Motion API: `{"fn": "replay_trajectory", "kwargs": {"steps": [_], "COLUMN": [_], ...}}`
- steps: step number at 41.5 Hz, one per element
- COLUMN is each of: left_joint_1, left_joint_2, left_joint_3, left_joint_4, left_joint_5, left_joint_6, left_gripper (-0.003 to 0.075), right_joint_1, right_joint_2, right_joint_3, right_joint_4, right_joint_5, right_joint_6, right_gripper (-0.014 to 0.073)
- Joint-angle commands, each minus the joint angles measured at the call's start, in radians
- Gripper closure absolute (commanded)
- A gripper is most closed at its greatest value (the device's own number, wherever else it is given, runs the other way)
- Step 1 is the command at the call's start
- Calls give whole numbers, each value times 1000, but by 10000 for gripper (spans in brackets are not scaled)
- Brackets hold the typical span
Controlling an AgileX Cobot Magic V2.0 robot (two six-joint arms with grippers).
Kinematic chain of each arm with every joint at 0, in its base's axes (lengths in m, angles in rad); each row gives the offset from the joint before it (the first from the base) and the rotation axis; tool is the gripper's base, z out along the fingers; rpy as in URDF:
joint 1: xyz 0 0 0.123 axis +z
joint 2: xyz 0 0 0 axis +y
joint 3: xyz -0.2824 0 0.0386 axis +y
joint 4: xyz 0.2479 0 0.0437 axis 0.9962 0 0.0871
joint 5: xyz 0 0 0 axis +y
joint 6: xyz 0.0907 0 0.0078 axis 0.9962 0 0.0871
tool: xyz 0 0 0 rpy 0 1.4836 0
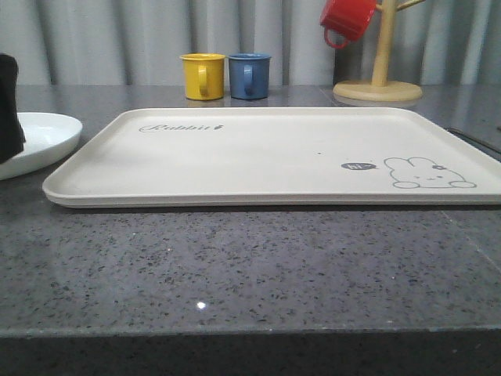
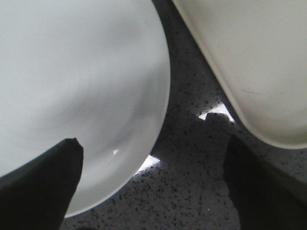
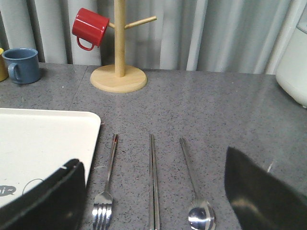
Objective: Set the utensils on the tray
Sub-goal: 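Grasp the white plate rim with the left gripper and lift it, then lower the white plate onto the tray and open the left gripper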
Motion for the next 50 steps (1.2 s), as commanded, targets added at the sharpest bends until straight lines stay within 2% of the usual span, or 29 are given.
{"fn": "replay_trajectory", "kwargs": {"steps": [1, 15, 19, 26, 28, 33, 40, 50], "left_joint_1": [-7, -7, -7, -7, -7, -12, -59, -240], "left_joint_2": [21, 73, 73, 73, 73, 73, 45, 39], "left_joint_3": [-37, -37, -37, -37, -37, -59, -175, -367], "left_joint_4": [8, 14, 16, 18, 18, 35, 64, 134], "left_joint_5": [-21, -27, -27, -27, -27, -9, 10, 10], "left_joint_6": [3, 3, 3, 3, 3, 3, 3, 3], "left_gripper": [209, 382, 478, 707, 737, 739, 739, 739], "right_joint_1": [-4, -4, -4, -4, -4, -4, -4, -4], "right_joint_2": [15, 15, 15, 15, 15, 15, 15, 15], "right_joint_3": [-34, -34, -34, -34, -34, -34, -34, -34], "right_joint_4": [-5, -5, -5, -5, -5, -5, -5, -5], "right_joint_5": [-78, -78, -78, -78, -78, -78, -78, -78], "right_joint_6": [-3, -3, -3, -3, -3, -3, -3, -3], "right_gripper": [-21, -21, -21, -21, -21, -21, -21, -21]}}
